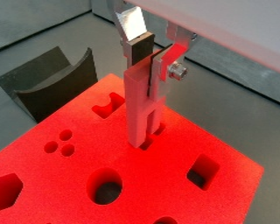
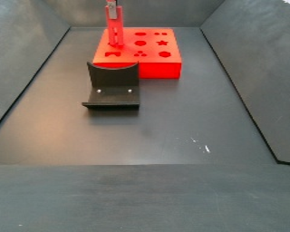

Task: Insert the double-square object.

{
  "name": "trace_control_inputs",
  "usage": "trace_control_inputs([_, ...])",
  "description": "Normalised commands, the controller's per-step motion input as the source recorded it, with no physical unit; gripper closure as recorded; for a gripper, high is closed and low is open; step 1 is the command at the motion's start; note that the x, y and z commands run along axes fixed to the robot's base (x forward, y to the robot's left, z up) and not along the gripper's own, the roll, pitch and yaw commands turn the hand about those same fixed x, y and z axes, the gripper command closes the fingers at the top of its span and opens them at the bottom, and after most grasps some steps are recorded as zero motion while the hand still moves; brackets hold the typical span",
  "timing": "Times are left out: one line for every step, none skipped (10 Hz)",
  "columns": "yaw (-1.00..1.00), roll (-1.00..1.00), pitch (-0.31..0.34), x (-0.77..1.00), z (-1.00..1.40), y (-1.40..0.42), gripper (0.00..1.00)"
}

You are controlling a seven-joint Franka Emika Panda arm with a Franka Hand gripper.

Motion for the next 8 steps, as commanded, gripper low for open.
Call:
trace_control_inputs([0.00, 0.06, 0.020, 0.19, 0.00, -0.15, 1.00])
trace_control_inputs([0.07, 0.08, 0.036, 0.30, -0.01, -0.12, 1.00])
trace_control_inputs([0.12, 0.10, 0.024, 0.19, -0.08, -0.07, 1.00])
trace_control_inputs([0.14, 0.12, 0.010, 0.11, -0.16, 0.00, 1.00])
trace_control_inputs([0.14, 0.12, 0.000, 0.00, -0.22, 0.03, 1.00])
trace_control_inputs([0.11, 0.12, 0.027, -0.11, -0.01, 0.00, 1.00])
trace_control_inputs([0.11, 0.13, 0.016, -0.26, 0.00, 0.00, 1.00])
trace_control_inputs([0.08, 0.13, 0.023, -0.28, 0.00, 0.00, 1.00])
